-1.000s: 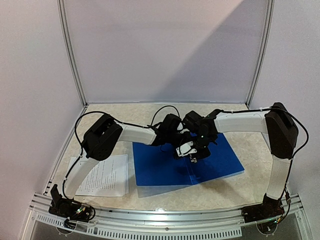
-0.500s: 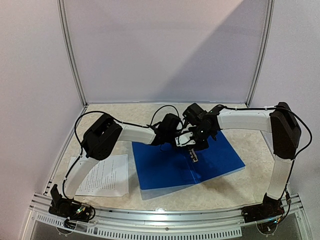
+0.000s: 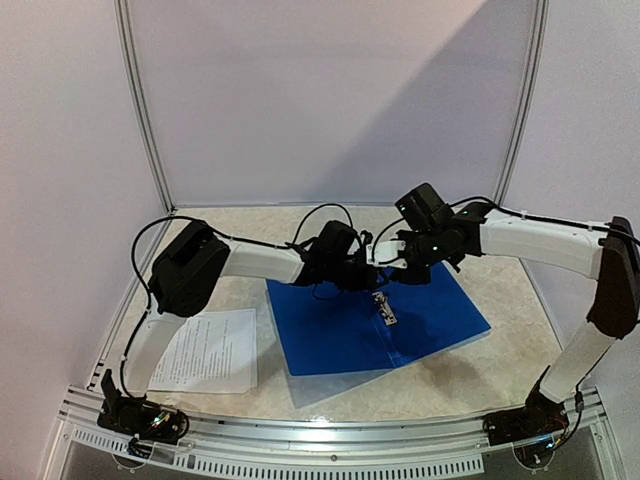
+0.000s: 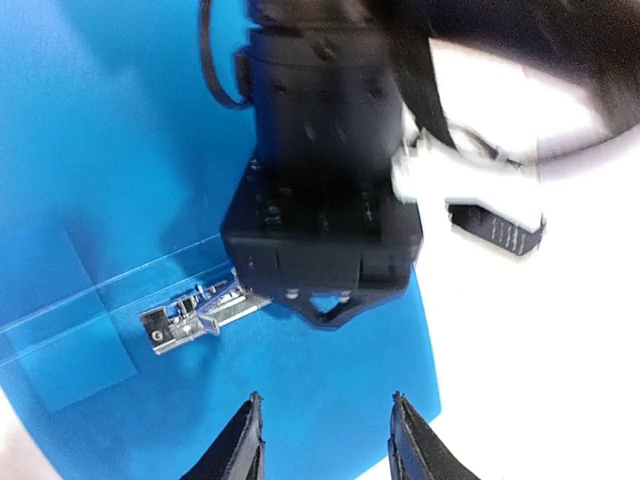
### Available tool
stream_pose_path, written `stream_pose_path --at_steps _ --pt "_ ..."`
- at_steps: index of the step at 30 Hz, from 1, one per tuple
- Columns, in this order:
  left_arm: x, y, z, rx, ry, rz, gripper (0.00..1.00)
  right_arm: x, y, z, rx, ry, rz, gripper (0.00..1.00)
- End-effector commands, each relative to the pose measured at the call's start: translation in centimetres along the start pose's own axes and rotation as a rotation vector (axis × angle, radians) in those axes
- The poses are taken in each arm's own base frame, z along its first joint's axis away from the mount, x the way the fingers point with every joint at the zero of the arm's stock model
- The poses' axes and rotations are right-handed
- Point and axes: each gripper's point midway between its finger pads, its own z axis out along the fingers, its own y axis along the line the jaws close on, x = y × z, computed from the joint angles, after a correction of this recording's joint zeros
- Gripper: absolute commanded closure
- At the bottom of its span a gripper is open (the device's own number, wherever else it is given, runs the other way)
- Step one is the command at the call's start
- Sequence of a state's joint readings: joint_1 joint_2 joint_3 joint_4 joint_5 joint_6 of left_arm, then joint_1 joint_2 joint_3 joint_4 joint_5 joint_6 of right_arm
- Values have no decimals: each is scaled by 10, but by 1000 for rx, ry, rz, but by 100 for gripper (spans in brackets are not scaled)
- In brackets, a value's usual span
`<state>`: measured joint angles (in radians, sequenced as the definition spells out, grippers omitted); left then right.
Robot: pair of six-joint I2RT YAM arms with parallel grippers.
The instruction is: Put the files into the folder
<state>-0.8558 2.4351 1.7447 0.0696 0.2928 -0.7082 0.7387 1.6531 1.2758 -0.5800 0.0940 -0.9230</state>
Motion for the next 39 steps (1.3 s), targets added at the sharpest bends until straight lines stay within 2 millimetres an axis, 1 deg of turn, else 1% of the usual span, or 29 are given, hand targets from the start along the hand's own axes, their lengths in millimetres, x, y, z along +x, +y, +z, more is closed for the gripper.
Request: stream_pose_path --at_steps 1,4,6,7,9,10,11,13,15,19,21,24,28,30,31,35,39 --pt "-44 -32 -43 -110 -116 131 52 28 -23 -25 3 -118 259 57" --pt "-49 -52 -56 -132 -143 218 48 65 -28 -25 -28 -161 438 57" --pt "-44 -60 -60 -143 -139 264 47 91 -25 -20 -54 -176 562 57" --pt "-40 -63 -61 -145 -129 287 47 105 -19 -15 -66 -169 611 57" --pt "-28 -64 -59 -167 -100 344 46 125 -13 -5 -35 -141 655 57" --pt "-21 -64 -58 -179 -87 375 46 139 -5 3 -5 -99 658 57" --pt "-14 -65 -56 -184 -70 406 46 151 9 10 17 -65 657 57" --pt "-3 -59 -52 -226 -50 457 46 162 19 15 61 -42 654 57" --pt "6 -53 -49 -266 -27 500 46 166 28 18 64 -42 663 57" --pt "20 -51 -47 -319 -6 585 43 174 43 28 40 -11 696 57" --pt "27 -52 -44 -320 5 605 42 177 54 33 5 11 697 57" --pt "38 -53 -36 -294 32 622 40 176 66 38 -41 7 693 57" --pt "51 -49 -24 -275 87 635 40 173 85 48 -172 28 727 57" --pt "54 -44 -23 -288 103 644 40 172 95 52 -237 43 745 58" --pt "58 -37 -23 -311 121 659 40 174 108 57 -300 71 754 59" --pt "62 -28 -22 -344 148 672 41 176 121 59 -363 97 756 59" --pt "56 -19 -24 -387 130 658 41 174 131 55 -431 110 764 60"
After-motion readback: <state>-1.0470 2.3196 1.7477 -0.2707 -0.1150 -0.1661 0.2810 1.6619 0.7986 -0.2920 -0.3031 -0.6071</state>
